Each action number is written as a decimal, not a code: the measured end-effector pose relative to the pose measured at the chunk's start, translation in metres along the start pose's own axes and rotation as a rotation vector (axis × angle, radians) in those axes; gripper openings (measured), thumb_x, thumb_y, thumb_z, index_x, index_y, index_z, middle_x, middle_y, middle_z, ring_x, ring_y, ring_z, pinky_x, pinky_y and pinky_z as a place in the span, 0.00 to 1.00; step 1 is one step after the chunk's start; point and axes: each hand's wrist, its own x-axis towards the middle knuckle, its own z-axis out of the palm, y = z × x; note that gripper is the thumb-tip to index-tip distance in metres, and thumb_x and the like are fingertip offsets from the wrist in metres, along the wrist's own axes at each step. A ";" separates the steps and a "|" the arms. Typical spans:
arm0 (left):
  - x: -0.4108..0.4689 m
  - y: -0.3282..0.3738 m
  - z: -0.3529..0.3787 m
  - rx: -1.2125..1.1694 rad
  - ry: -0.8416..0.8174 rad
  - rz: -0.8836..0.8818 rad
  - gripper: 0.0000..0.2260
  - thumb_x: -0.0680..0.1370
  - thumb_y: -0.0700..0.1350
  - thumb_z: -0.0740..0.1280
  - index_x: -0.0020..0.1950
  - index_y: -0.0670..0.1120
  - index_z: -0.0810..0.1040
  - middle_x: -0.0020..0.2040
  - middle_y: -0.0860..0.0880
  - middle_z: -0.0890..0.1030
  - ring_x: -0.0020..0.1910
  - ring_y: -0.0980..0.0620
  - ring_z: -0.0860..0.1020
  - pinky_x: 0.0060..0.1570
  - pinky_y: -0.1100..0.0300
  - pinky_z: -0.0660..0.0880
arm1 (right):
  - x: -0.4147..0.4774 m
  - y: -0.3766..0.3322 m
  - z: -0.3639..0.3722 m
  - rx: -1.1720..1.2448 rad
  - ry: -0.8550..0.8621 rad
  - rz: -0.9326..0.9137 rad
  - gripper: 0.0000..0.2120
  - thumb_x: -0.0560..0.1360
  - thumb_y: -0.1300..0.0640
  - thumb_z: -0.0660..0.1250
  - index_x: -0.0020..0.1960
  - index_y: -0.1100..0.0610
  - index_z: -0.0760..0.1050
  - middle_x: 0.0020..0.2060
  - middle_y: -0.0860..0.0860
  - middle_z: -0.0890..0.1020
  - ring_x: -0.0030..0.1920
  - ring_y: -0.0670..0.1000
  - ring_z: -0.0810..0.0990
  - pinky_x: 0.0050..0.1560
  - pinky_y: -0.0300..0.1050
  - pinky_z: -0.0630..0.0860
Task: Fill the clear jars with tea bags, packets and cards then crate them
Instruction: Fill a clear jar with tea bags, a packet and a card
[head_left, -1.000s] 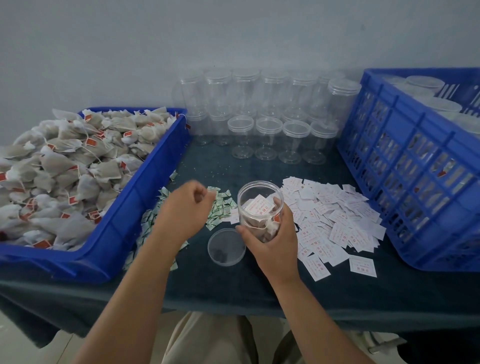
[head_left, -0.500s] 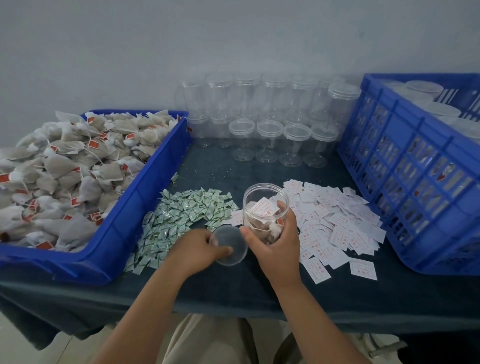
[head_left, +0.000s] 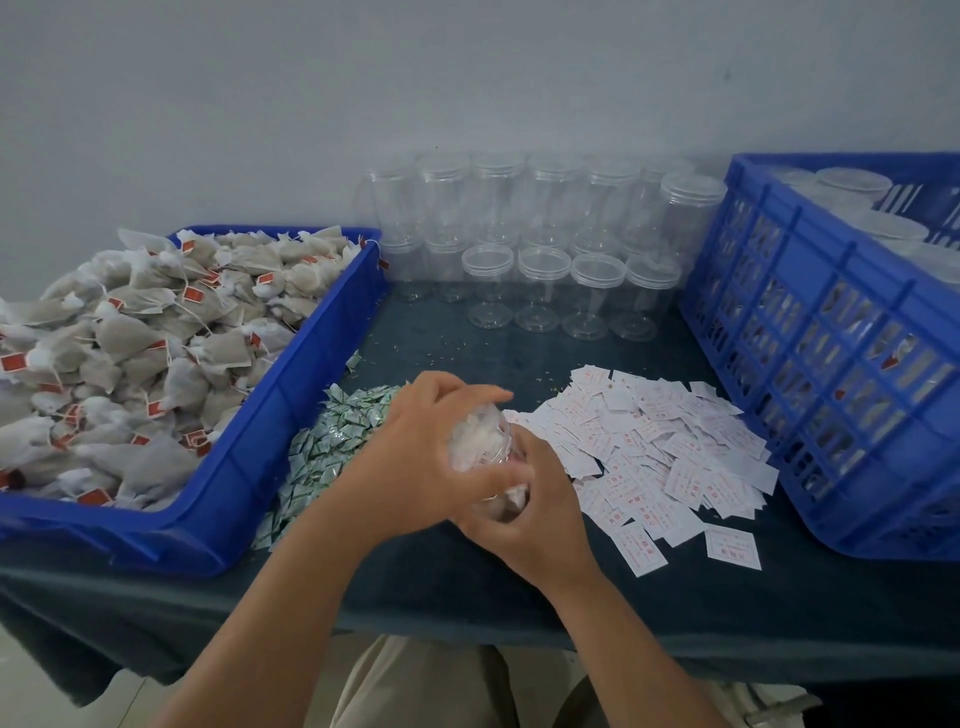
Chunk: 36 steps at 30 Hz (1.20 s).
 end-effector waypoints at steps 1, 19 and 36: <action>0.001 0.004 0.002 0.080 -0.019 0.017 0.35 0.67 0.78 0.68 0.72 0.71 0.67 0.66 0.65 0.65 0.68 0.60 0.66 0.64 0.60 0.67 | 0.000 0.002 0.000 -0.009 -0.003 0.004 0.38 0.65 0.41 0.83 0.71 0.41 0.71 0.59 0.39 0.80 0.60 0.48 0.80 0.55 0.49 0.82; 0.026 0.019 0.011 0.140 -0.059 0.135 0.19 0.73 0.73 0.65 0.57 0.64 0.79 0.57 0.63 0.75 0.56 0.61 0.76 0.58 0.54 0.75 | 0.010 0.014 -0.008 0.270 -0.148 0.132 0.32 0.71 0.49 0.84 0.71 0.48 0.75 0.57 0.49 0.86 0.57 0.58 0.86 0.57 0.59 0.85; 0.023 0.026 0.031 0.312 0.013 -0.253 0.29 0.78 0.71 0.57 0.72 0.54 0.72 0.65 0.50 0.77 0.63 0.47 0.76 0.55 0.56 0.69 | 0.003 0.005 0.001 0.055 -0.067 -0.007 0.26 0.66 0.45 0.82 0.58 0.41 0.72 0.48 0.43 0.84 0.49 0.50 0.84 0.44 0.41 0.80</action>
